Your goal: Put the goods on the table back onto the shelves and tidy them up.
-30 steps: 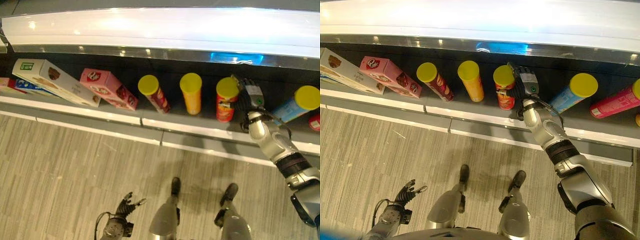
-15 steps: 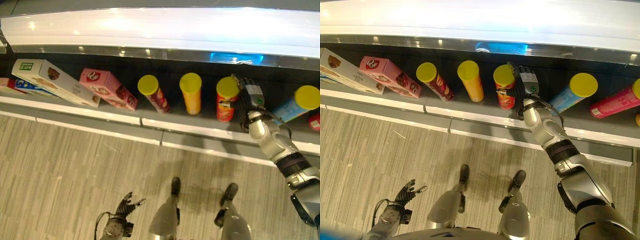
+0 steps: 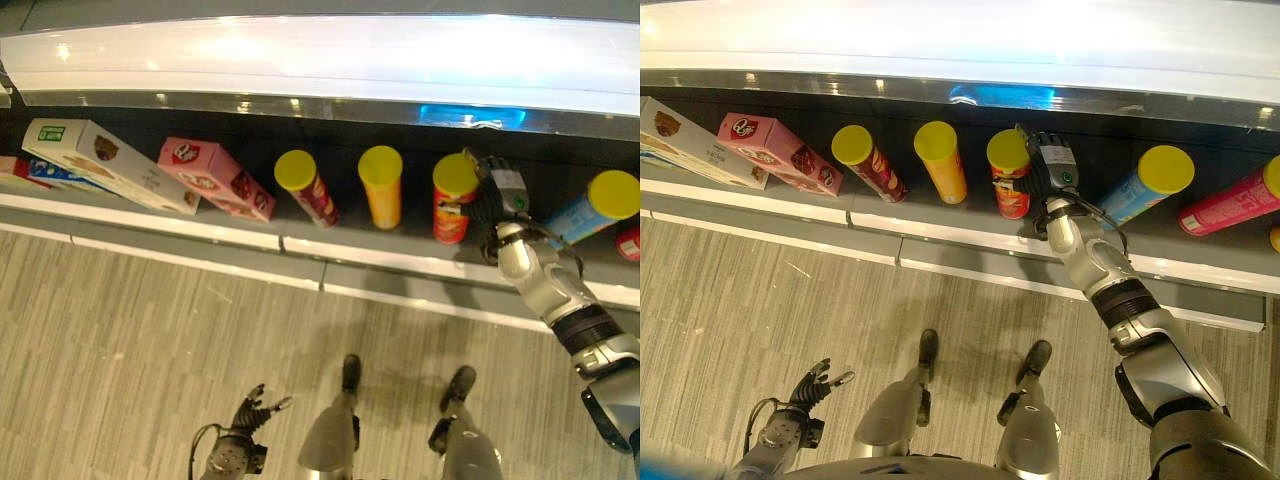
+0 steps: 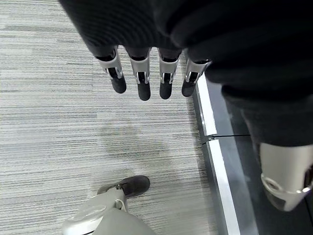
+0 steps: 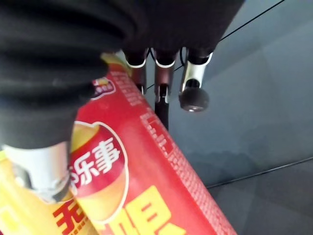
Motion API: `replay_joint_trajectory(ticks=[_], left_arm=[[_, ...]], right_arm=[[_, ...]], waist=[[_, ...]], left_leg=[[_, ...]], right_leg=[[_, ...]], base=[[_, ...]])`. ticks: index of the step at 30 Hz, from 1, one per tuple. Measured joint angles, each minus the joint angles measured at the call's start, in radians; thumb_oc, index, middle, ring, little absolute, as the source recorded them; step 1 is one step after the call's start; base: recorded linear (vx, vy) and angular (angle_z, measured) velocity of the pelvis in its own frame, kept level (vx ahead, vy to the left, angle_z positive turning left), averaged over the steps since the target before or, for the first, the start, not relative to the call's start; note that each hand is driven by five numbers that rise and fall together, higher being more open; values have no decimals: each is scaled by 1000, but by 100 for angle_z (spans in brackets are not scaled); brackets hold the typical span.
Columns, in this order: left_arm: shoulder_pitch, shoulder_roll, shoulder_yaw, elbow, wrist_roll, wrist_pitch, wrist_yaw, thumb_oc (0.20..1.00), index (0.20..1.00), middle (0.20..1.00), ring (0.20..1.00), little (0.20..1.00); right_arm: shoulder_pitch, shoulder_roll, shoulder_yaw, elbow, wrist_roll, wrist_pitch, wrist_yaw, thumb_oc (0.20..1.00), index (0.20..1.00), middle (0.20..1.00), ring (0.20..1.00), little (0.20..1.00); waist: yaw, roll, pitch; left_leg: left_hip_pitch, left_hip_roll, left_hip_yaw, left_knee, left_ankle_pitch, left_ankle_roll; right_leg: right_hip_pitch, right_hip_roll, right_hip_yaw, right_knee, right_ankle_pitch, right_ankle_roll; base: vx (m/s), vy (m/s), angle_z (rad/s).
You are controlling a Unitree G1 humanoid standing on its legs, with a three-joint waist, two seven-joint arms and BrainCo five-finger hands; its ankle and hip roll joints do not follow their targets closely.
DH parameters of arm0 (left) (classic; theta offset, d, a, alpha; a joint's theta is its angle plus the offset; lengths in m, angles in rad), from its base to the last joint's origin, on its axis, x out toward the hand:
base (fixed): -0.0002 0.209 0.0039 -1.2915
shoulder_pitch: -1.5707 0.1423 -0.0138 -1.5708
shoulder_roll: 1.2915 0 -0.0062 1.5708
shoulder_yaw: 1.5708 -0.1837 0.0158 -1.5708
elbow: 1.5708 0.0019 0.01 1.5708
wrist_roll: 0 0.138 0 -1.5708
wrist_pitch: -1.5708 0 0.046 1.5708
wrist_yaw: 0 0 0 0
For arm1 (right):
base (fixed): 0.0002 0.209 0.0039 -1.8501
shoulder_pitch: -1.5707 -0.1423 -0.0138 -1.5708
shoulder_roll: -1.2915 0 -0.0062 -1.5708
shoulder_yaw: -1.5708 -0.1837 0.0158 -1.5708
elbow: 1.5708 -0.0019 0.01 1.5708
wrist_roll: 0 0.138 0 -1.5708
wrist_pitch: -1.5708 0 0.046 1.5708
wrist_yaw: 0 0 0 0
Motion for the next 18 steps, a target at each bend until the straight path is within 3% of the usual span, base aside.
replay_joint_trajectory(ticks=[18], left_arm=[[-1,0,0,2,1,0,3,1000,1000,1000,1000,1000]], right_arm=[[0,0,0,-2,0,0,-4,200,200,200,200,200]], waist=[[-24,-8,5]], left_leg=[[1,1,2,0,0,0]], right_leg=[[0,1,1,0,0,0]], base=[[0,0,0]])
